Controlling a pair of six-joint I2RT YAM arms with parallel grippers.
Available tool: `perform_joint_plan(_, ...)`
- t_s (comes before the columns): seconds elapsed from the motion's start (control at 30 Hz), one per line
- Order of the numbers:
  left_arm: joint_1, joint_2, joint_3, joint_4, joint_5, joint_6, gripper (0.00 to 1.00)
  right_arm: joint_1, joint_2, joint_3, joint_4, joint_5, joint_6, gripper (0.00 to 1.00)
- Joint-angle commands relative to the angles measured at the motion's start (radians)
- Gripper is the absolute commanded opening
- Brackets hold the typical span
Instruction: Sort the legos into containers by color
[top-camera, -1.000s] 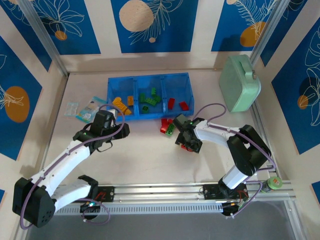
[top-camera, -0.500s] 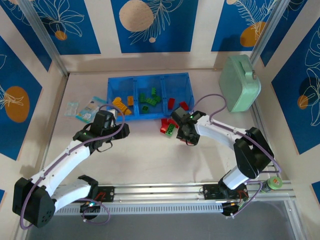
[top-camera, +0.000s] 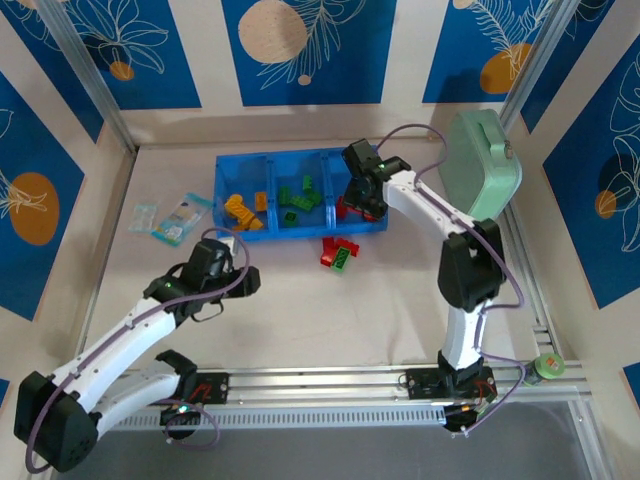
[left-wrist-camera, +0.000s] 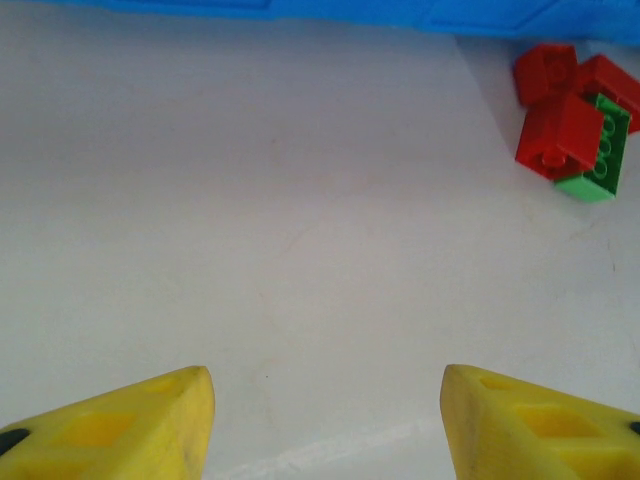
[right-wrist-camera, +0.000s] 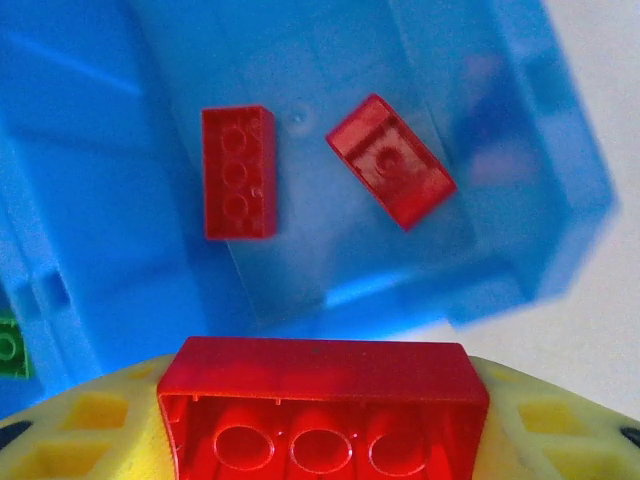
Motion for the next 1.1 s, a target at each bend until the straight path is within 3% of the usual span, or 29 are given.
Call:
perform_joint_plan(0.0,-0.030,-0.010,-0.015,-0.027,-0.027,-0.019,0.62,-0.013,0.093,0.142,-0.084,-0.016,-0.052,0.41)
perform_joint_plan(0.1,-0.057,-0.010,-0.023,0.007,-0.010,-0.031,0.62,-0.021,0.183,0.267,-0.131,-0.016,-0.068,0.46)
perform_joint_plan(0.2,-0.093,-0.001,-0.020,0.041,-0.009,-0.037,0.62,-0.020,0.227,0.357,-0.157,-0.035,-0.097,0.82)
perform_joint_plan(0.27,-0.114,0.018,-0.015,0.066,-0.005,-0.035,0.62,-0.006,0.210,0.355,-0.144,-0.021,-0.101,0.89)
perform_joint_plan(0.47,-0.168,0.128,0.045,0.124,0.017,-0.016,0.62,0.031,0.079,0.210,-0.097,0.029,-0.078,0.91)
perform_joint_plan(0.83,-0.244,0.475,0.261,0.229,0.065,0.032,0.66,0.062,-0.368,-0.331,0.081,0.062,-0.036,0.90)
perform_joint_plan(1.07,-0.257,0.704,0.432,0.224,0.083,0.062,0.66,0.048,-0.560,-0.591,0.113,0.062,-0.005,0.90)
